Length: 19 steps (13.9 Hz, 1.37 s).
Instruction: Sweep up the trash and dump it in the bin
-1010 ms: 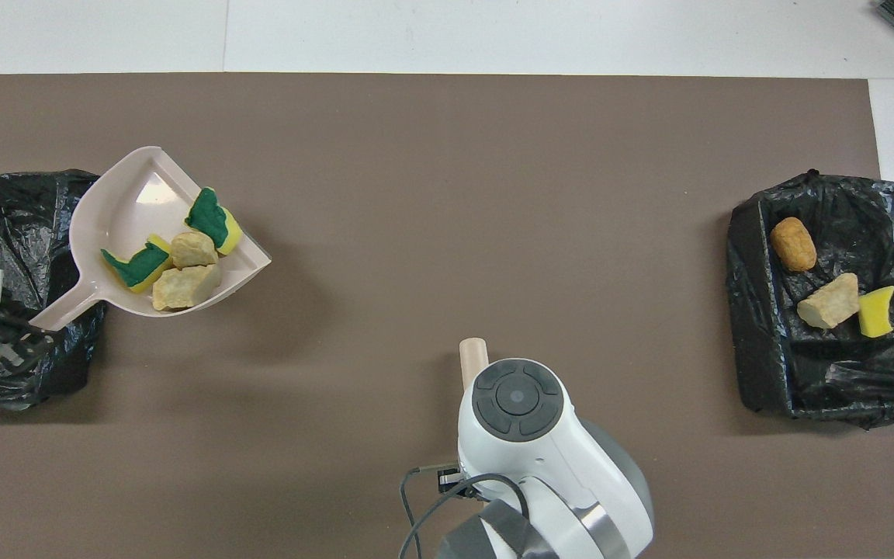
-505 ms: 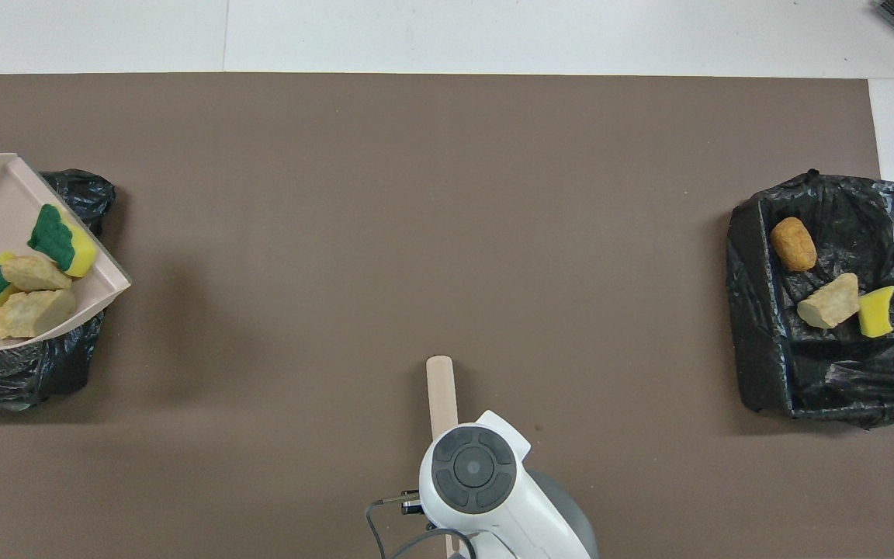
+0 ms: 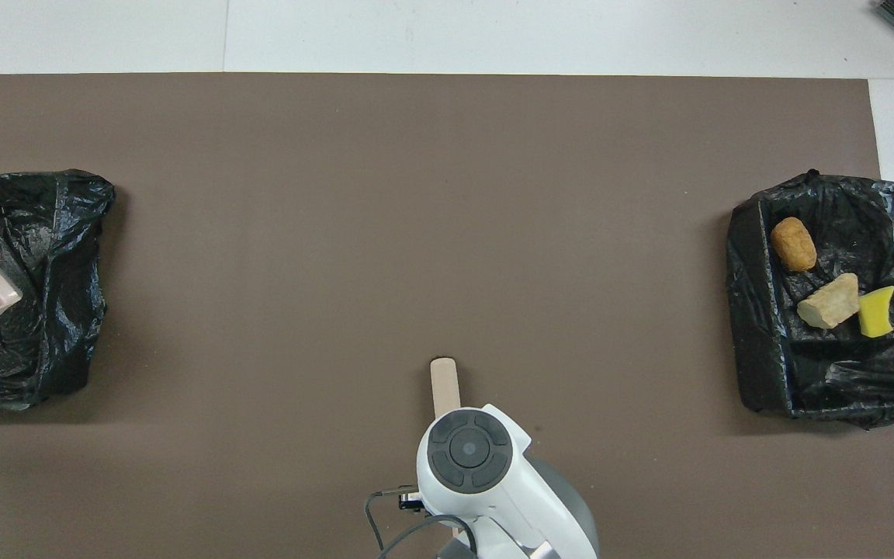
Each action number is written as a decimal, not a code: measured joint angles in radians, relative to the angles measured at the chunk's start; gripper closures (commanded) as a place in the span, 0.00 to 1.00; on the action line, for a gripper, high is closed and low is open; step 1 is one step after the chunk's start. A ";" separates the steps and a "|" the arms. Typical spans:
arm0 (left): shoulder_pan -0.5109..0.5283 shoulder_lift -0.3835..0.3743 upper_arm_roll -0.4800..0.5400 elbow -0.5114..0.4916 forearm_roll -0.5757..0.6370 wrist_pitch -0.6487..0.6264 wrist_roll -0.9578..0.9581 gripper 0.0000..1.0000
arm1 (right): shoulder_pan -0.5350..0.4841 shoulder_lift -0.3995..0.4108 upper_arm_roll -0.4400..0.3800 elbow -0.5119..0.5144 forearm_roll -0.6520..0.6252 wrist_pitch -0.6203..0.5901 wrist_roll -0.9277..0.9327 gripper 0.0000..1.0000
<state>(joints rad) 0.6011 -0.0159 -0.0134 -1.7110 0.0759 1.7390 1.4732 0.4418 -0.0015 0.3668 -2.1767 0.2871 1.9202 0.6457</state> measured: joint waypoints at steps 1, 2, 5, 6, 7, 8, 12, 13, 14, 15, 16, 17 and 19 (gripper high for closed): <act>0.009 0.033 0.007 0.039 0.034 0.000 0.019 1.00 | -0.019 -0.006 -0.001 0.035 -0.006 -0.049 0.000 0.00; 0.017 0.063 0.009 0.069 0.057 0.005 0.044 1.00 | -0.040 -0.011 -0.002 0.067 -0.015 -0.092 0.000 0.00; 0.016 0.101 -0.005 0.092 0.153 0.064 0.070 1.00 | -0.102 -0.018 -0.003 0.150 -0.043 -0.193 -0.005 0.00; 0.010 0.105 -0.009 0.092 0.178 0.075 0.071 1.00 | -0.121 -0.018 -0.004 0.178 -0.059 -0.225 -0.018 0.00; 0.003 0.106 -0.013 0.092 0.195 0.079 0.072 1.00 | -0.140 -0.018 -0.004 0.205 -0.080 -0.257 -0.040 0.00; -0.005 0.107 -0.017 0.091 0.226 0.091 0.075 1.00 | -0.159 -0.018 -0.005 0.232 -0.101 -0.290 -0.070 0.00; -0.068 0.114 -0.023 0.064 0.425 0.161 0.078 1.00 | -0.253 -0.020 -0.008 0.343 -0.181 -0.382 -0.232 0.00; -0.073 0.116 -0.023 0.061 0.435 0.169 0.078 1.00 | -0.285 -0.020 -0.010 0.370 -0.197 -0.397 -0.287 0.00; -0.073 0.117 -0.022 0.059 0.440 0.171 0.078 1.00 | -0.322 -0.021 -0.013 0.397 -0.210 -0.412 -0.349 0.00; -0.073 0.117 -0.021 0.056 0.446 0.171 0.078 1.00 | -0.355 -0.021 -0.016 0.422 -0.228 -0.424 -0.408 0.00; -0.073 0.117 -0.020 0.054 0.469 0.171 0.080 1.00 | -0.385 -0.021 -0.019 0.446 -0.247 -0.433 -0.463 0.00; -0.077 0.117 -0.022 0.052 0.513 0.171 0.080 1.00 | -0.412 -0.021 -0.020 0.466 -0.266 -0.439 -0.512 0.00; -0.098 0.117 -0.022 0.046 0.600 0.171 0.080 1.00 | -0.453 -0.021 -0.021 0.497 -0.285 -0.450 -0.591 0.00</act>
<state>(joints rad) 0.5035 0.1009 -0.0351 -1.6654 0.6756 1.9100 1.5530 -0.0113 -0.0221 0.3454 -1.6795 0.0023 1.4705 0.0543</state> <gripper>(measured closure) 0.678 0.000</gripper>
